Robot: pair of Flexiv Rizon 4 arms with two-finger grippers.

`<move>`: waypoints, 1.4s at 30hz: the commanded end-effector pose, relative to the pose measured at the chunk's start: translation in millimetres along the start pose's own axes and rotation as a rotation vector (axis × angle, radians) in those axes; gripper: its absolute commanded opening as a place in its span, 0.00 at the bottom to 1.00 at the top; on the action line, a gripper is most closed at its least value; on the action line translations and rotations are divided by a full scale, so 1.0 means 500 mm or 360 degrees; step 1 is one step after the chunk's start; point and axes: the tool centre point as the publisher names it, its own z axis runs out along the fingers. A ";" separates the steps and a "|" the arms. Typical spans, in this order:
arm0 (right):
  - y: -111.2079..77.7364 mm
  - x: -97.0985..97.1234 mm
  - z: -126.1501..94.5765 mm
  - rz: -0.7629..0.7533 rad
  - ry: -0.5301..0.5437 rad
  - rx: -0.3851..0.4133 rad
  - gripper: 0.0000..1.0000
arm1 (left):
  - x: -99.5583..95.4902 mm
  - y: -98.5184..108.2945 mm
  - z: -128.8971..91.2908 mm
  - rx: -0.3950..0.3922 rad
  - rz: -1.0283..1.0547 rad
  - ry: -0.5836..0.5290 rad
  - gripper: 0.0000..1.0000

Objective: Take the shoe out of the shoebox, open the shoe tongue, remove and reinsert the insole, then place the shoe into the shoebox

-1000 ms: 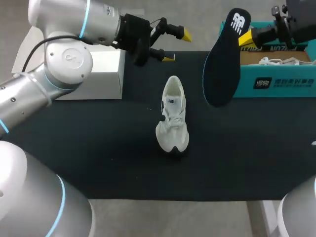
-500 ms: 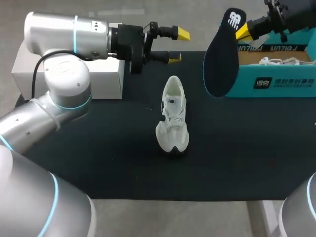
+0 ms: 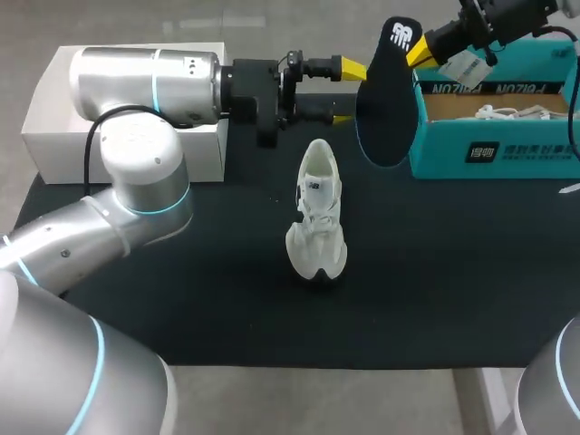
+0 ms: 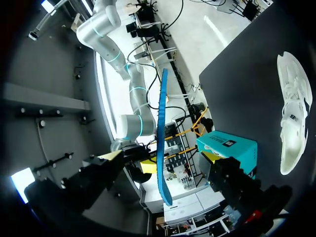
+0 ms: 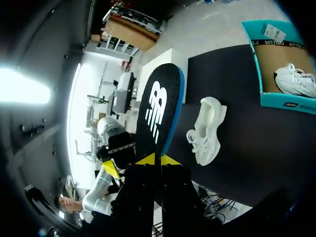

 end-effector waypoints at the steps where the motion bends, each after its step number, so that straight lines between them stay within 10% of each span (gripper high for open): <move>1: 0.021 -0.006 0.025 0.0010 0.0018 0.0184 0.00 | 0.003 -0.004 0.015 0.0013 0.0004 -0.0040 1.00; 5: 0.026 -0.003 0.037 0.0011 0.0020 0.0203 0.00 | 0.005 -0.014 0.020 0.0017 0.0002 -0.0036 0.89; 7: 0.027 -0.002 0.040 0.0008 0.0020 0.0208 0.00 | 0.006 -0.015 0.021 0.0015 0.0000 -0.0032 0.70; 8: 0.027 -0.001 0.042 0.0005 0.0020 0.0210 0.00 | 0.007 -0.017 0.020 0.0011 0.0003 -0.0027 0.42; 14: 0.028 0.004 0.044 -0.0008 0.0023 0.0199 0.00 | 0.012 -0.023 0.024 -0.0001 0.0002 -0.0015 0.00; 29: 0.028 0.022 0.042 -0.0076 0.0041 0.0040 0.02 | 0.036 -0.022 0.040 -0.0028 -0.0012 0.0031 0.00; 30: 0.030 0.025 0.038 -0.0093 0.0038 0.0015 1.00 | 0.036 -0.021 0.039 -0.0029 -0.0014 0.0030 0.00; 42: -0.019 0.042 -0.007 -0.0324 0.0074 -0.0219 1.00 | 0.026 -0.004 -0.005 -0.0054 -0.0084 -0.0005 0.00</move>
